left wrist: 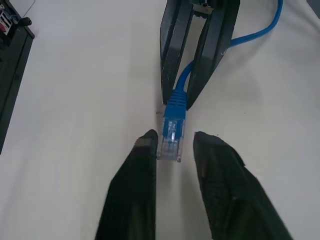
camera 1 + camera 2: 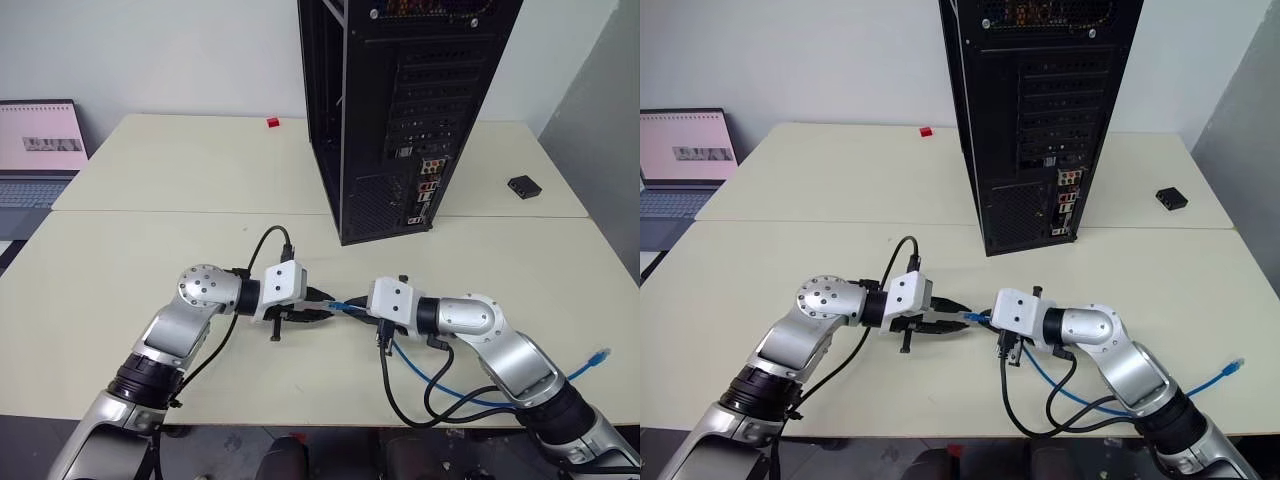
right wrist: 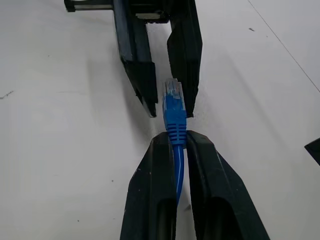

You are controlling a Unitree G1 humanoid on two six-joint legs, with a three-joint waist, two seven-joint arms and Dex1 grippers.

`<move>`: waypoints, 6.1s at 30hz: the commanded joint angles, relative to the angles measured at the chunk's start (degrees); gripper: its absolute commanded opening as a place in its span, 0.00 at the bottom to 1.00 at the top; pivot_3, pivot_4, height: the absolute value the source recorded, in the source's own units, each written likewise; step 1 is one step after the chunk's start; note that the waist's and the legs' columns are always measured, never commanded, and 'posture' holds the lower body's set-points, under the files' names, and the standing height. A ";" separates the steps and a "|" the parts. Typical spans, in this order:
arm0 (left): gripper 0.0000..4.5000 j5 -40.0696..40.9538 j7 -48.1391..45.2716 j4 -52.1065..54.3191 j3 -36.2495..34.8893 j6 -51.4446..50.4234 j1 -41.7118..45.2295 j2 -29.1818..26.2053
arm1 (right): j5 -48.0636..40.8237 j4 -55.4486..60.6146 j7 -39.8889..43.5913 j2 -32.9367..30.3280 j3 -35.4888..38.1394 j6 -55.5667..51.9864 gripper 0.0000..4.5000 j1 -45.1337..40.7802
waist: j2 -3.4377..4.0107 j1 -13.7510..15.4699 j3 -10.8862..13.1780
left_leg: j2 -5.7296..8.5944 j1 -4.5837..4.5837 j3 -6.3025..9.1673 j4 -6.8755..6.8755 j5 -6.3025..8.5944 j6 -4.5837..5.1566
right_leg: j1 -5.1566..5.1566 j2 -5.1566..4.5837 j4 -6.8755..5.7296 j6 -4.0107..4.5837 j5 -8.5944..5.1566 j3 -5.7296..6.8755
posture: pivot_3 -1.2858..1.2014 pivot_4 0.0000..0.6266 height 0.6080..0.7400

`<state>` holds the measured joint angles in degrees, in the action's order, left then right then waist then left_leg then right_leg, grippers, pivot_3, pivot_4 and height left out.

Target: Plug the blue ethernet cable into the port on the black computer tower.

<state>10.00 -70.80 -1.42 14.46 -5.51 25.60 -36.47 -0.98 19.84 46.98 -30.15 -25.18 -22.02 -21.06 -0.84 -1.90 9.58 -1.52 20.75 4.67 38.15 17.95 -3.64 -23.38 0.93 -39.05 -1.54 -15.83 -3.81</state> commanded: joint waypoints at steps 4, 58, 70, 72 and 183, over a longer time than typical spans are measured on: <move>0.07 -1.44 0.01 -0.05 0.48 2.78 1.07 0.27 | -0.01 1.73 1.52 0.22 0.21 0.59 0.01 -1.59 | 0.00 0.00 0.00 | 0.00 0.00 0.00 0.00 0.00 0.00 | 0.00 0.00 0.00 0.00 0.00 0.00 | 0.52 0.24 1.00; 0.07 -32.07 42.86 -9.59 -3.67 65.99 -3.07 1.66 | -44.67 3.95 -6.47 6.04 23.81 -34.60 0.57 -1.60 | 0.02 0.12 -0.01 | 0.01 0.01 0.07 0.01 0.00 0.00 | 0.05 -0.08 -0.01 0.01 0.02 0.09 | 0.52 0.24 1.00; 0.07 -34.59 45.62 -9.99 -3.72 66.02 -2.69 1.56 | -45.11 3.30 -6.75 5.95 23.34 -35.38 0.01 -2.33 | 0.02 0.11 -0.01 | 0.01 0.01 0.08 0.01 0.00 0.00 | 0.05 -0.08 -0.01 0.01 0.02 0.11 | 0.52 0.24 1.00; 0.07 -35.21 46.35 -10.10 -3.75 66.28 -2.61 1.59 | -45.35 3.22 -6.83 5.93 23.53 -35.52 0.00 -2.47 | 0.02 0.11 -0.01 | 0.01 0.01 0.07 0.01 0.00 0.00 | 0.05 -0.08 -0.01 0.01 0.02 0.10 | 0.52 0.24 1.00; 0.75 -1.41 39.19 20.69 -0.30 -23.00 -4.76 17.58 | -5.40 -5.36 -47.13 21.13 28.50 -14.38 0.00 -11.03 | 0.07 -0.03 -0.03 | 0.00 0.02 -0.02 -0.05 -0.02 -0.03 | 0.00 -0.05 0.02 0.01 0.02 -0.08 | 0.52 0.24 1.00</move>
<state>8.58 -31.81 16.48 14.49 -28.62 20.32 -19.04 -6.32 11.31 -0.02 -8.93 1.72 -37.38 -30.08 -0.77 -1.93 9.55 -1.51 20.77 4.65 38.09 17.94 -3.67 -23.38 0.88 -39.02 -1.53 -15.81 -3.88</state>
